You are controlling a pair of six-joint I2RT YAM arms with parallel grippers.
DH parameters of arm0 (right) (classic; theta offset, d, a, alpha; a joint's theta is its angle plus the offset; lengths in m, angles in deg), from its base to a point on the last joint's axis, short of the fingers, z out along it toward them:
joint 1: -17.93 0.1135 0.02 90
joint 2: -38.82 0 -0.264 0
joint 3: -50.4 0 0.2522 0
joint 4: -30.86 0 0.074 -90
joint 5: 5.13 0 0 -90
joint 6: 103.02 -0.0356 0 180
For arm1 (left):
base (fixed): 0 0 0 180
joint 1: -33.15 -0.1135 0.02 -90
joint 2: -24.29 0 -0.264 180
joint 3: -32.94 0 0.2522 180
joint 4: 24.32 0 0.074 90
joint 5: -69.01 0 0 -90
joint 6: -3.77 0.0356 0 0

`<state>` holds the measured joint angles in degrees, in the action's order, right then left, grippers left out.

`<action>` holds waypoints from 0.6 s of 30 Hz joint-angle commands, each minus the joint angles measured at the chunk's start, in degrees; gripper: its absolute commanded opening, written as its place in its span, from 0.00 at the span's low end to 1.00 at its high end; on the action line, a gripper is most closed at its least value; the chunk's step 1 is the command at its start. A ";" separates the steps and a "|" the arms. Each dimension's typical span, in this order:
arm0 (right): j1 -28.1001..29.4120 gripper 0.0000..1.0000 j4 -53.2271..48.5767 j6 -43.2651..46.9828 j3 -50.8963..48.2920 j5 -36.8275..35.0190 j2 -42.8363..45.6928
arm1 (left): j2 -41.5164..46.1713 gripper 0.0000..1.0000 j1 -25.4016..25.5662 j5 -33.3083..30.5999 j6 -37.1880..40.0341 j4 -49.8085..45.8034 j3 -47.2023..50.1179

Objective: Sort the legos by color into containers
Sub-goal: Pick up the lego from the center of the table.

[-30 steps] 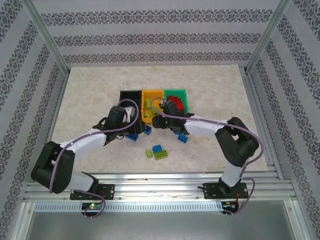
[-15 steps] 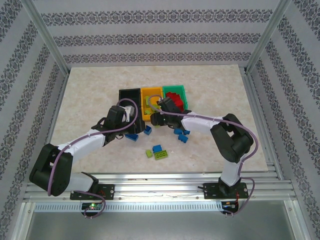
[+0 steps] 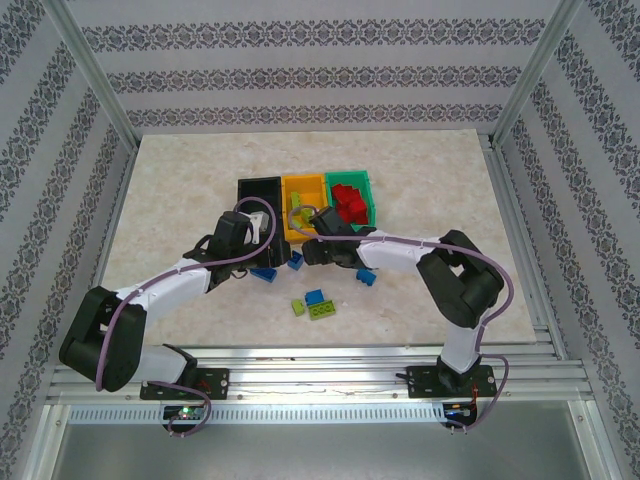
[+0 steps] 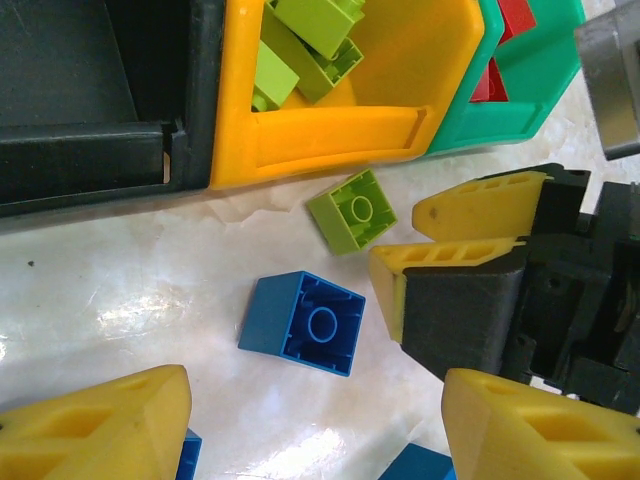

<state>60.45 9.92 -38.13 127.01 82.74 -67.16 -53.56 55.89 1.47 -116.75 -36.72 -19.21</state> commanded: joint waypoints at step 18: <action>-0.06 0.38 -1.03 1.35 4.16 -1.21 -4.37 | 1.77 0.67 -0.78 -0.37 -0.61 1.54 1.05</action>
<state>60.45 9.63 -36.99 131.12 82.74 -72.14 -52.46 55.89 1.27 -116.75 -36.72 -18.84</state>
